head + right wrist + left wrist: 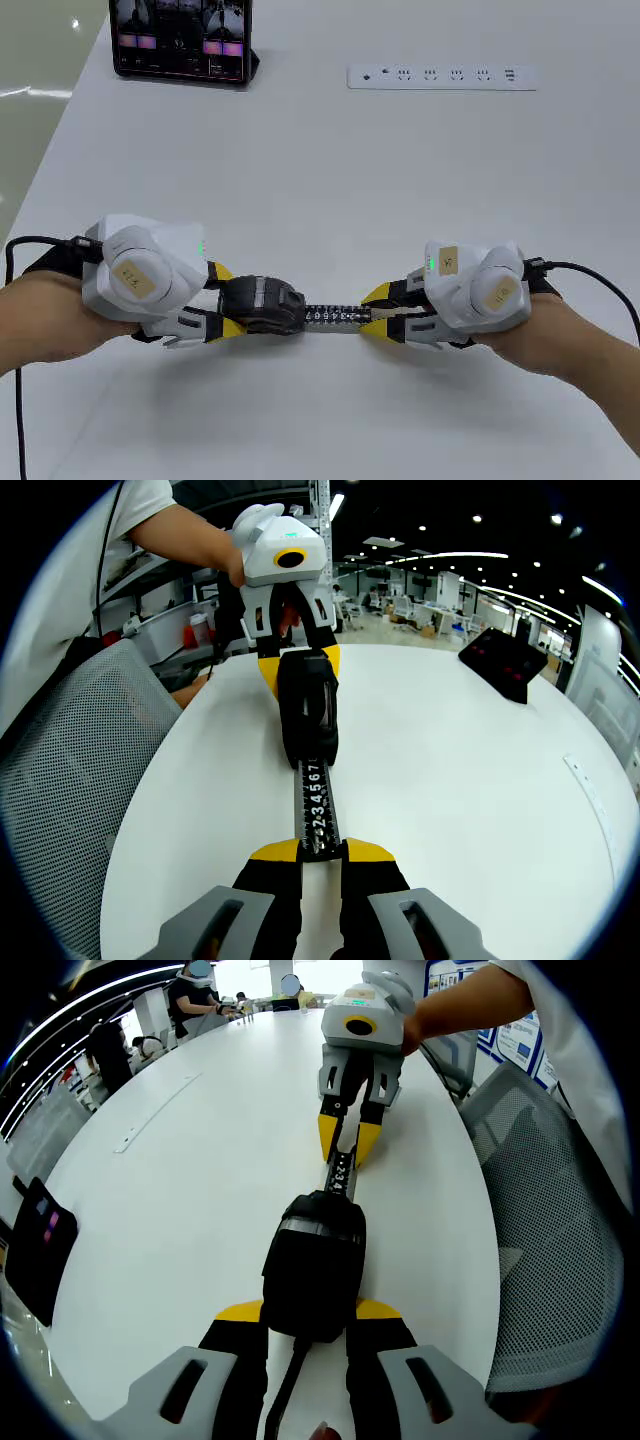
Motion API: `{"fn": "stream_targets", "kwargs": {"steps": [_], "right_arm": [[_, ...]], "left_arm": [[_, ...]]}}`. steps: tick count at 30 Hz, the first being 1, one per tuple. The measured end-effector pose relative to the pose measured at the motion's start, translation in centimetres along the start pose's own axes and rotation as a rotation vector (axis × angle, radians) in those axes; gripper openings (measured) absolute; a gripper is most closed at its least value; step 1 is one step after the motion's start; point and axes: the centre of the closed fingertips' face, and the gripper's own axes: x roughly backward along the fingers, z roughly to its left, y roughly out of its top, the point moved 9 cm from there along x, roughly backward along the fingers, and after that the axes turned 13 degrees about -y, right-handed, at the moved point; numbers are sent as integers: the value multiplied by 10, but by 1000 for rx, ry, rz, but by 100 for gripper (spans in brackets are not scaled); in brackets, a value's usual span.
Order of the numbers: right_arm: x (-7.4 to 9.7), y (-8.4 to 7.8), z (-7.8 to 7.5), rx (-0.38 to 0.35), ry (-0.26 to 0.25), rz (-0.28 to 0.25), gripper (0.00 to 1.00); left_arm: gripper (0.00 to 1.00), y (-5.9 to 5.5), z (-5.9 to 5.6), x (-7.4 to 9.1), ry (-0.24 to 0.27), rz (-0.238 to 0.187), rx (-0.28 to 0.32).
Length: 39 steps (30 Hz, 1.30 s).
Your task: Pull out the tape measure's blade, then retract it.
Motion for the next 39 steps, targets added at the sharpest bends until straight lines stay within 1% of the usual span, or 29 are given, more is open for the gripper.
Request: {"fn": "stream_targets", "kwargs": {"steps": [19, 39], "right_arm": [[15, -11, -3, 7, -12, 35, 10], [36, -27, -8, 9, -28, 72, 10]], "left_arm": [[24, 1, 0, 0, 0, 4, -2], [24, 3, -2, 0, 1, 7, -1]]}}
